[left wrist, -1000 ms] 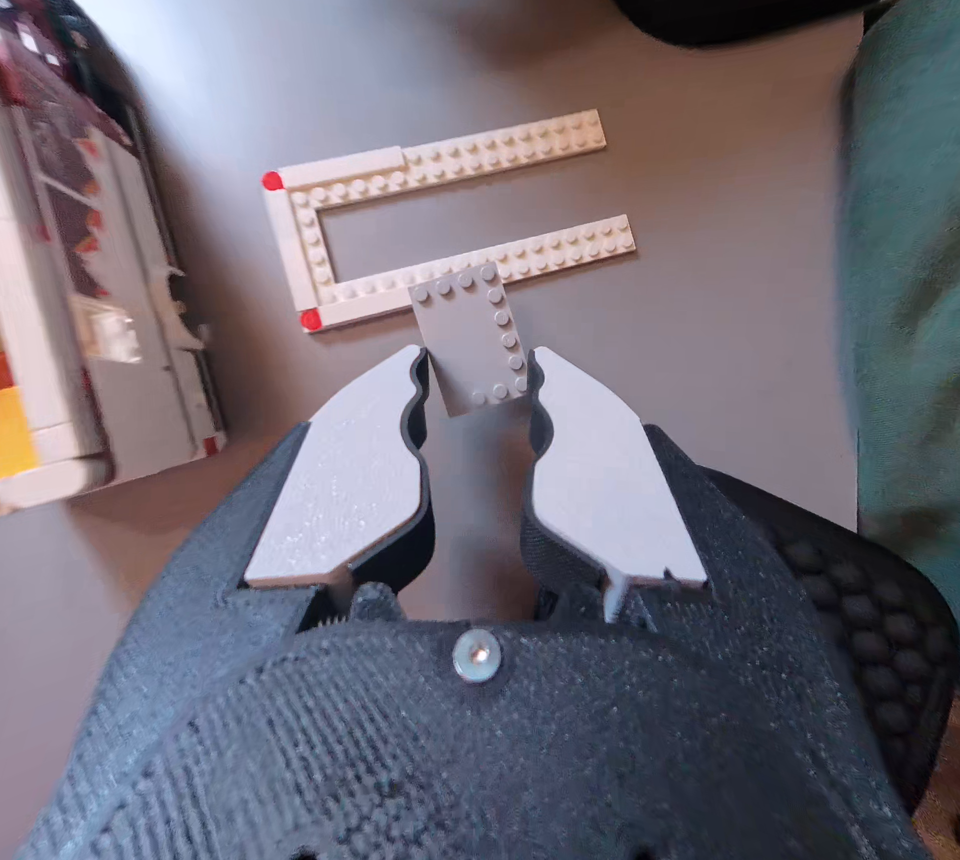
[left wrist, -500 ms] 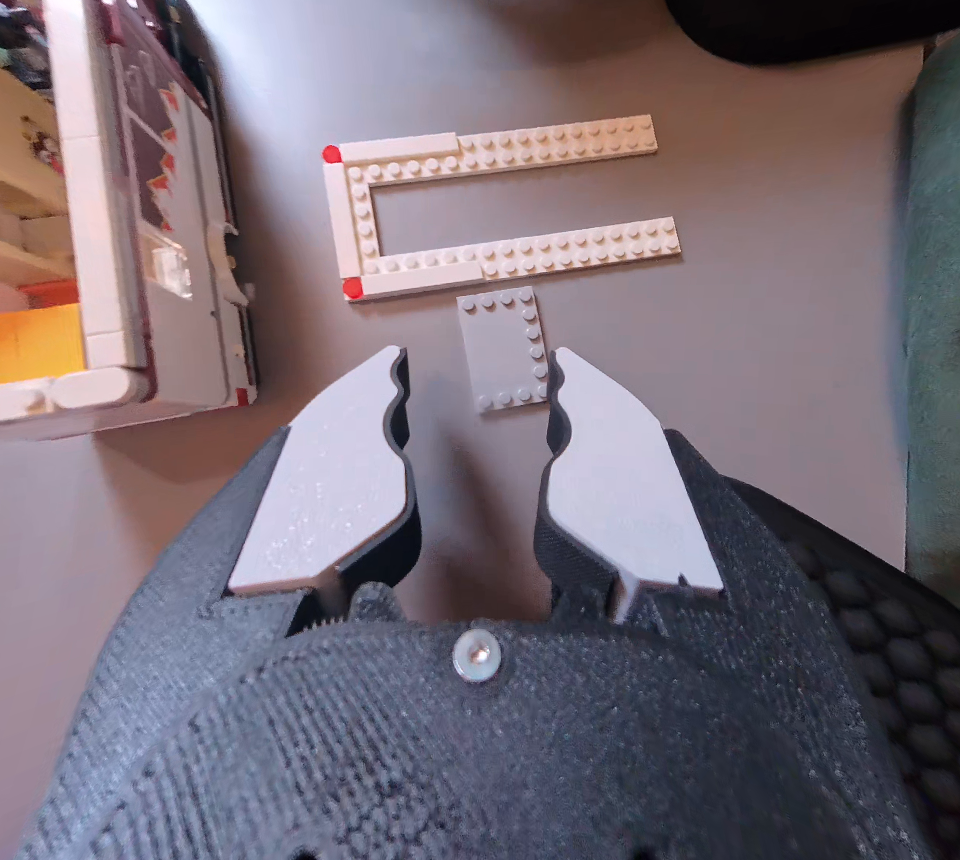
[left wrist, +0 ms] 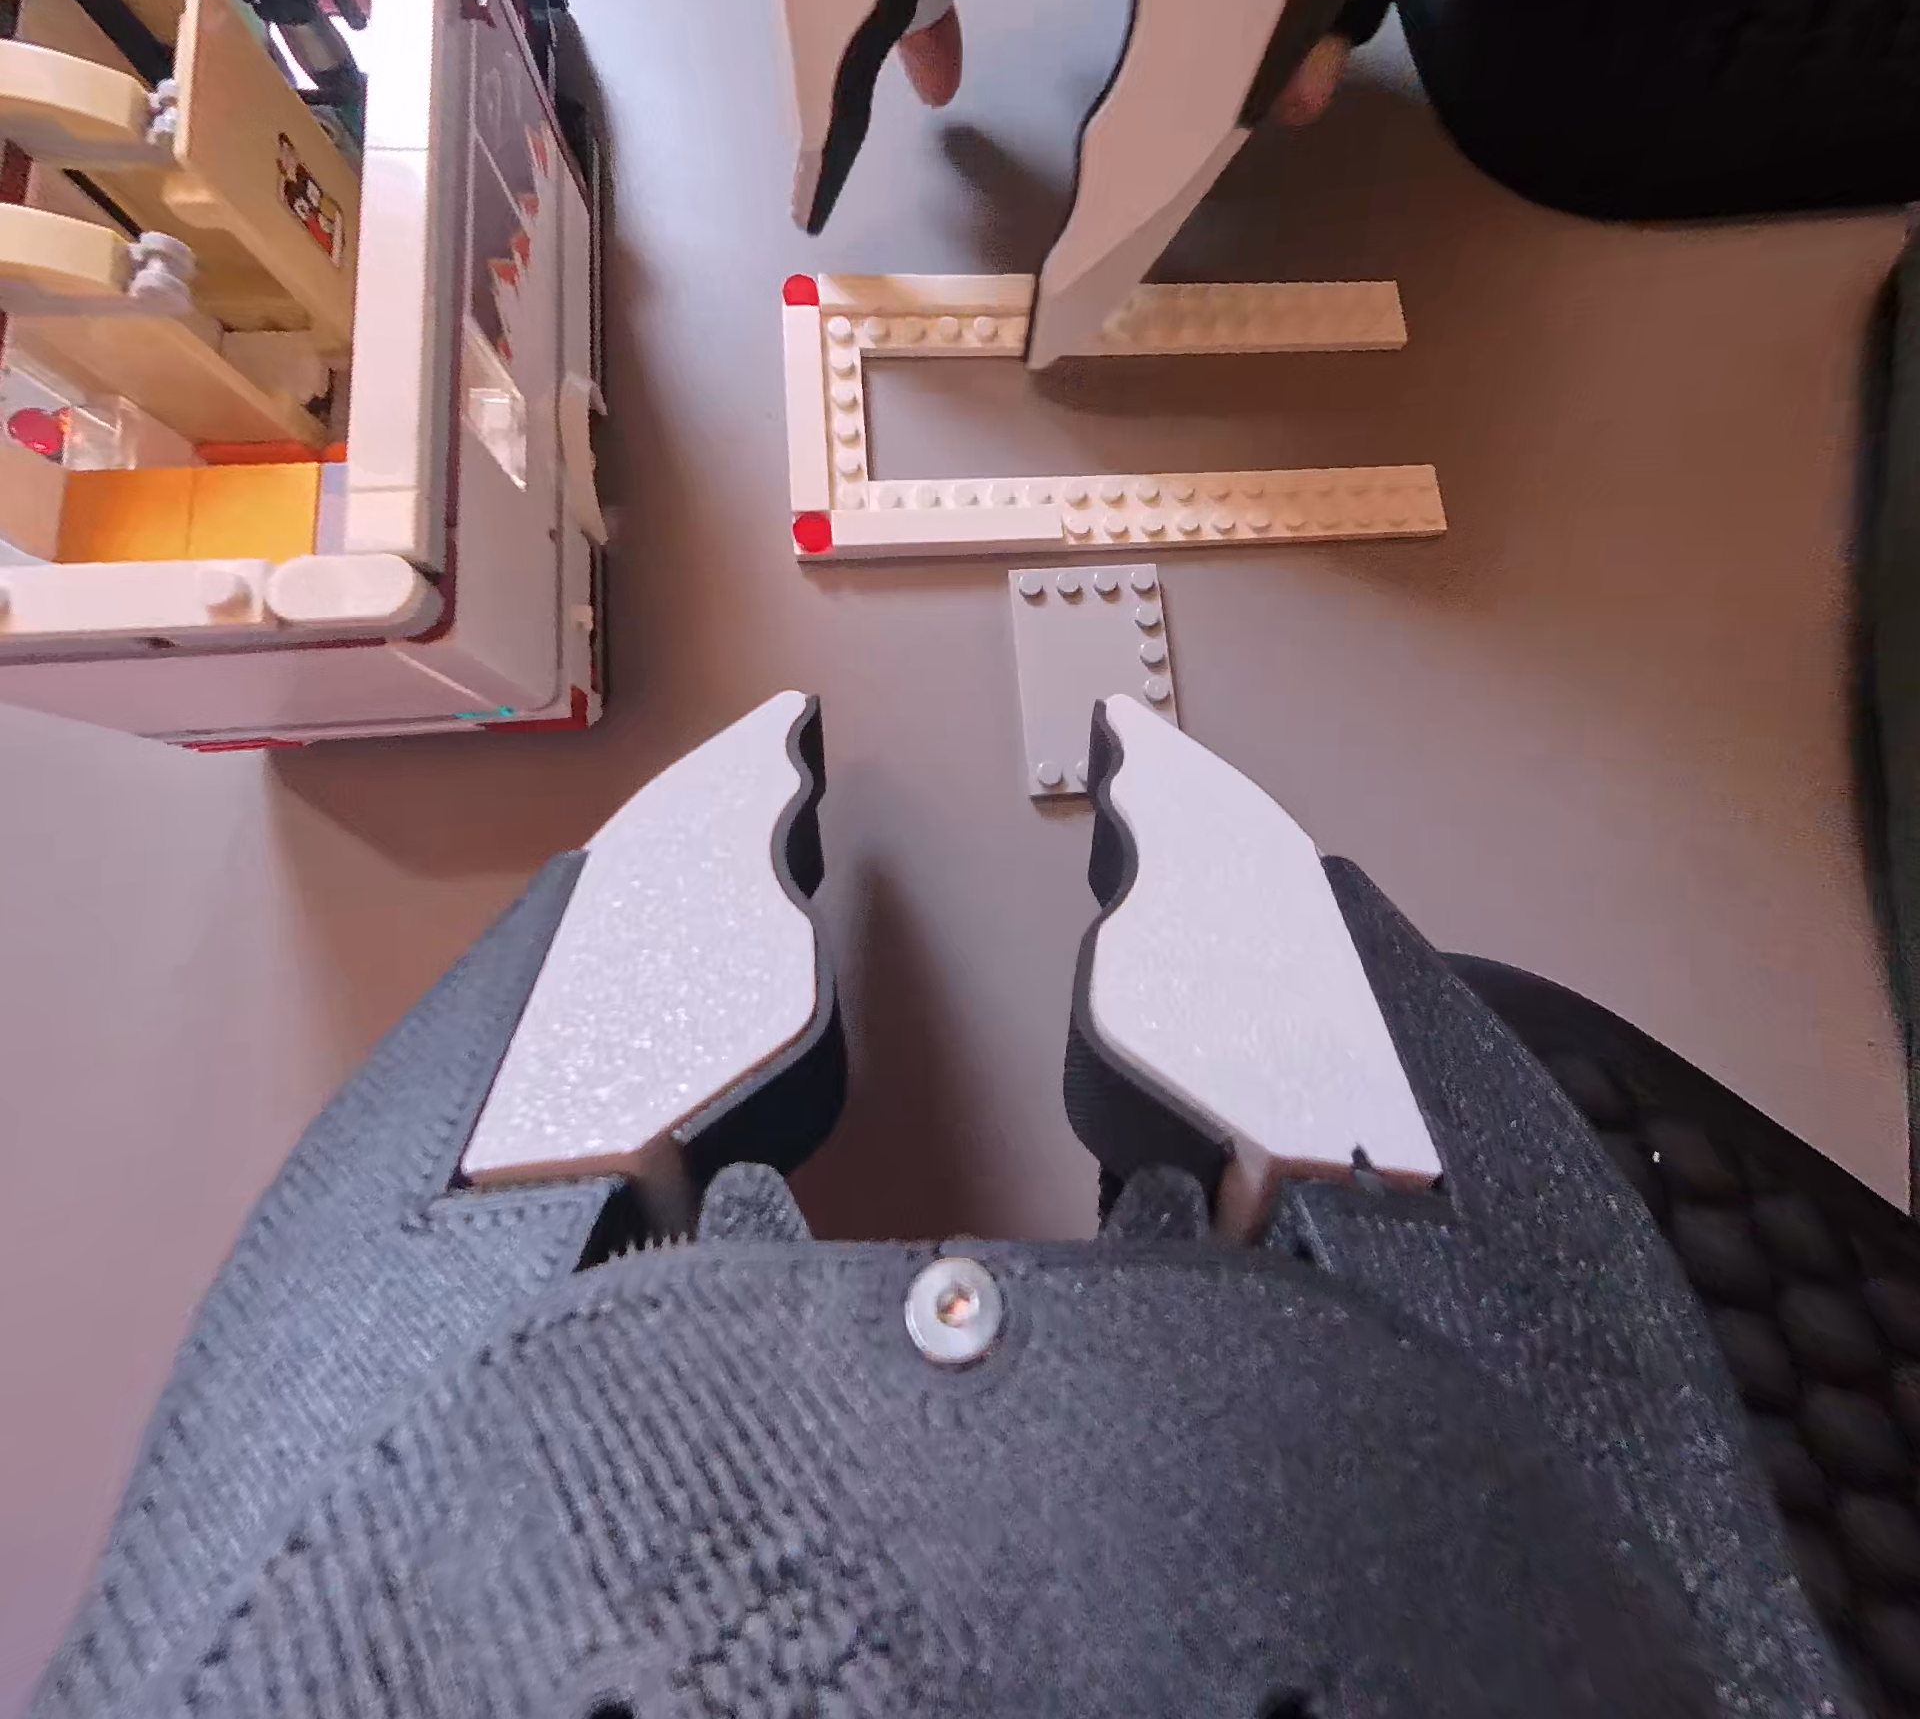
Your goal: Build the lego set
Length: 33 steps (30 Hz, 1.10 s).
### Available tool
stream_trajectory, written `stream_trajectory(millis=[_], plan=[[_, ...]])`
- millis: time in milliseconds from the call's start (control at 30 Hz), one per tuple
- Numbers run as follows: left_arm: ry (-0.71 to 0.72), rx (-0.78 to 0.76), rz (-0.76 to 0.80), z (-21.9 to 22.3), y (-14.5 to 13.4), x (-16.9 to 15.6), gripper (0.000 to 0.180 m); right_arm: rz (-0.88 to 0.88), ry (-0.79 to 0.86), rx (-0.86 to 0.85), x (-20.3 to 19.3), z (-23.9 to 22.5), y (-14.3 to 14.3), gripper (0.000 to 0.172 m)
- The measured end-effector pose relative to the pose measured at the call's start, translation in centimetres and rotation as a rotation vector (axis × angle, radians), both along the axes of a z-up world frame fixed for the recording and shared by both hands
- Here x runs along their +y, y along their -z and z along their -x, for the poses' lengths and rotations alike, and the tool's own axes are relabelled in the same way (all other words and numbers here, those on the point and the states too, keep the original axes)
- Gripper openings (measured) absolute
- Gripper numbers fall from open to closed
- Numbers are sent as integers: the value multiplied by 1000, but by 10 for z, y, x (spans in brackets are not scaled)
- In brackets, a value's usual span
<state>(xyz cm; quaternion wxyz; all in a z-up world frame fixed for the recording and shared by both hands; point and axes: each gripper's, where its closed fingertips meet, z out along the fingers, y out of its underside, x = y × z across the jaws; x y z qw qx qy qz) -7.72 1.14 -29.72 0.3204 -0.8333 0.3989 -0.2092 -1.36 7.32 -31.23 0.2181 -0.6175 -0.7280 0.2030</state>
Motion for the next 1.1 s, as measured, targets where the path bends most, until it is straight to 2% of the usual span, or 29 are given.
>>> stream_trajectory(millis=[100, 333, 533, 667, 833, 933, 1100], plan=[[-6, 0, 0, 0, -3, -9, 49, -24, 6, -57, 6, 4, 3, 39], [12, 110, 43, -9, 13, -34, 55, -61, -64, -82, 17, 15, 3, 30], [-16, 166, 48, -9, 18, -34, 51, -66, -48, -19, 20, 18, -7, 32], [-42, 182, 49, -8, 20, -31, 46, -38, -60, 84, 9, 14, -26, 36], [-21, 183, 46, -12, 20, -30, 34, -10, -95, 129, -9, 5, -30, 37], [0, 176, 35, -14, 20, -28, 33, 20, -174, 150, -30, 4, -30, 37], [128, 150, 2, -22, 19, -32, 33, 41, -340, 86, -73, 7, -20, 38]])
